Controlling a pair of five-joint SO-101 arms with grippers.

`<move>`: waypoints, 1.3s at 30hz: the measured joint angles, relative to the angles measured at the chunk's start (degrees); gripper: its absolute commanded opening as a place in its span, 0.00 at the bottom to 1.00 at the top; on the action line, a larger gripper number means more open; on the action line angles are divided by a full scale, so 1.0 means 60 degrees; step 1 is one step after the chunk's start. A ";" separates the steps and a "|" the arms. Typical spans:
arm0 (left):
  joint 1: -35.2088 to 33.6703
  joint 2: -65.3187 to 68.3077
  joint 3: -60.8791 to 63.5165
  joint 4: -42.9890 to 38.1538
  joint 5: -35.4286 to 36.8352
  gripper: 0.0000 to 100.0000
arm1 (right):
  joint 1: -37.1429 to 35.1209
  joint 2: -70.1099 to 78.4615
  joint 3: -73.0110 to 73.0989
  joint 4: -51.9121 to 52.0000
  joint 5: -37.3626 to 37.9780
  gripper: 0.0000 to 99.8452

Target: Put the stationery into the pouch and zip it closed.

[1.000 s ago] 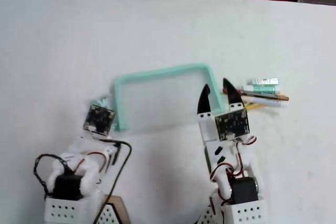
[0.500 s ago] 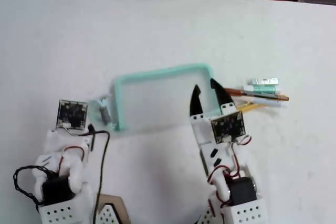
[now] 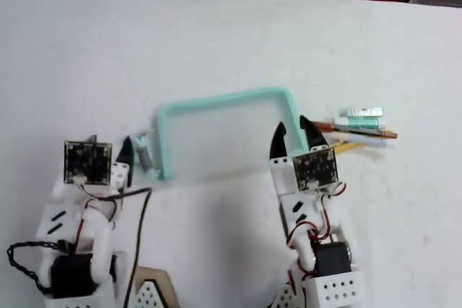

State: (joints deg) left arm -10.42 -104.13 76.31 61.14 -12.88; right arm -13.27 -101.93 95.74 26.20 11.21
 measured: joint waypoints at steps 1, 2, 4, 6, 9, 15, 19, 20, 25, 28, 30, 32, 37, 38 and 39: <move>0.0190 0.0000 -0.0278 0.0205 0.0000 0.20 | -0.0044 0.0000 0.0029 0.0000 0.0000 0.13; 0.0337 -0.0073 -0.0542 0.0381 0.0000 0.20 | -0.0147 0.0000 0.0059 0.0000 0.0000 0.13; 0.0601 0.0073 -0.1143 0.0645 0.0000 0.20 | -0.0234 0.0000 0.0103 0.0000 0.0000 0.13; 0.0703 0.0674 -0.1656 0.0733 0.0000 0.20 | -0.0220 0.0000 0.0103 0.0000 0.0000 0.13; 0.0762 0.2359 -0.2520 0.0747 0.0000 0.20 | -0.0234 0.0000 0.0103 0.0000 0.0000 0.13; 0.0762 0.6799 -0.4645 0.1670 0.0044 0.20 | -0.0234 0.0000 0.0103 0.0000 0.0000 0.13; 0.0806 0.8557 -0.5670 0.2549 0.0264 0.23 | -0.0234 0.0000 0.0103 0.0000 0.0000 0.13; 0.0806 0.8894 -0.5875 0.2799 0.0484 0.26 | -0.0234 0.0000 0.0103 0.0000 0.0000 0.13; 0.0806 1.0330 -0.6359 0.3341 0.1656 0.39 | -0.0234 0.0000 0.0103 0.0000 0.0000 0.13; 0.0806 1.1136 -0.6359 0.3341 0.1861 0.36 | -0.0234 0.0000 0.0103 0.0000 0.0000 0.13; 0.0806 1.1560 -0.6359 0.3106 0.1978 0.35 | -0.0234 0.0000 0.0103 0.0000 0.0000 0.13; 0.0806 1.1941 -0.6139 0.2535 0.2359 0.33 | -0.0234 0.0000 0.0103 0.0000 0.0000 0.13; 0.0601 1.2571 -0.5070 0.0454 0.3502 0.31 | -0.0234 0.0000 0.0103 0.0000 0.0000 0.13; 0.0527 1.2601 -0.4879 0.0103 0.3590 0.31 | -0.0234 0.0000 0.0103 0.0000 0.0000 0.13; 0.0469 1.2630 -0.4733 -0.0147 0.3663 0.30 | -0.0234 0.0000 0.0103 0.0000 0.0000 0.13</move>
State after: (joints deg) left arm -7.60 -28.35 47.91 60.26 9.10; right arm -14.68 -101.93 96.35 26.20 11.21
